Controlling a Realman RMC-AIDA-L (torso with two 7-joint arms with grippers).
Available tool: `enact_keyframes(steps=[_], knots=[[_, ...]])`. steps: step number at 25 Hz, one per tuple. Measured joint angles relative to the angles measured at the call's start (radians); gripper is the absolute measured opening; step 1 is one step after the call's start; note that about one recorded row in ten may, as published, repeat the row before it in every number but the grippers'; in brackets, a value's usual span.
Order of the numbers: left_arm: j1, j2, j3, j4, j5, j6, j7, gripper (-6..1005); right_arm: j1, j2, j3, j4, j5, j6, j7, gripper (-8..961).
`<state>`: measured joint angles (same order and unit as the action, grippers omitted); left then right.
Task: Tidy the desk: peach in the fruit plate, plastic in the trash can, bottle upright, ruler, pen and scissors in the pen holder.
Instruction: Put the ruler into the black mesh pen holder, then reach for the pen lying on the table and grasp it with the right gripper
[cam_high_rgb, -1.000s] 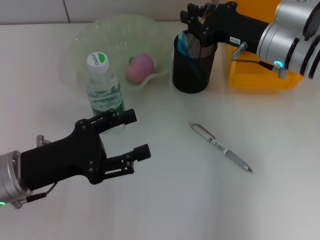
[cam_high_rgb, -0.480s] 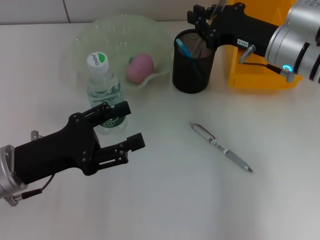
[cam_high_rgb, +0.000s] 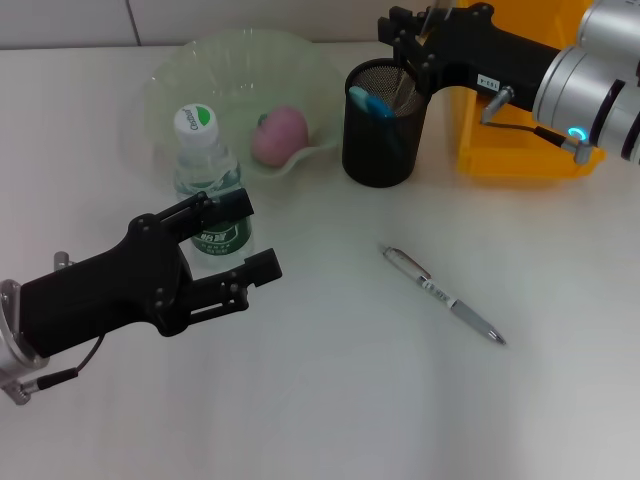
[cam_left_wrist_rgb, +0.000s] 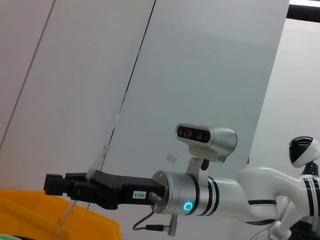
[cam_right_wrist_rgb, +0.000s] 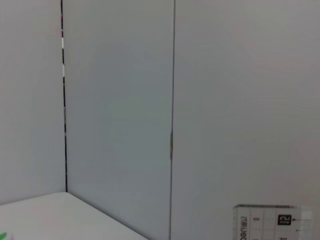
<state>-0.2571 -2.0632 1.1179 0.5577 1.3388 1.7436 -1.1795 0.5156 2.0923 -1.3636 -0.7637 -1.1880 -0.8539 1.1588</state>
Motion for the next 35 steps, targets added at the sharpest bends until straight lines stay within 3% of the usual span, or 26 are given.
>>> enact_keyframes(steps=[16, 20, 24, 27, 30, 33, 35], knots=[[-0.006, 0.0, 0.0, -0.001, 0.0, -0.006, 0.01, 829, 0.059, -0.003, -0.002, 0.066, 0.002, 0.033, -0.03, 123], [-0.007, 0.002, -0.014, -0.001, 0.002, -0.005, 0.011, 829, 0.041, -0.003, 0.008, 0.039, 0.003, 0.014, -0.017, 132], [-0.001, 0.003, -0.024, 0.021, 0.006, 0.0, 0.012, 829, -0.04, -0.017, 0.034, -0.114, -0.036, -0.09, 0.163, 286], [0.002, 0.005, -0.021, 0.041, 0.01, 0.0, 0.012, 829, -0.084, -0.023, 0.123, -0.297, -0.208, -0.197, 0.433, 406], [0.004, 0.007, -0.017, 0.078, 0.048, 0.003, 0.004, 829, -0.098, -0.017, 0.223, -0.539, -0.54, -0.346, 0.79, 527], [0.009, 0.008, -0.024, 0.1, 0.097, 0.004, 0.003, 829, -0.064, -0.016, 0.276, -0.737, -0.854, -0.531, 1.103, 600], [0.016, 0.011, -0.024, 0.115, 0.122, 0.006, 0.005, 829, -0.001, -0.02, 0.301, -0.829, -1.07, -0.713, 1.317, 648]])
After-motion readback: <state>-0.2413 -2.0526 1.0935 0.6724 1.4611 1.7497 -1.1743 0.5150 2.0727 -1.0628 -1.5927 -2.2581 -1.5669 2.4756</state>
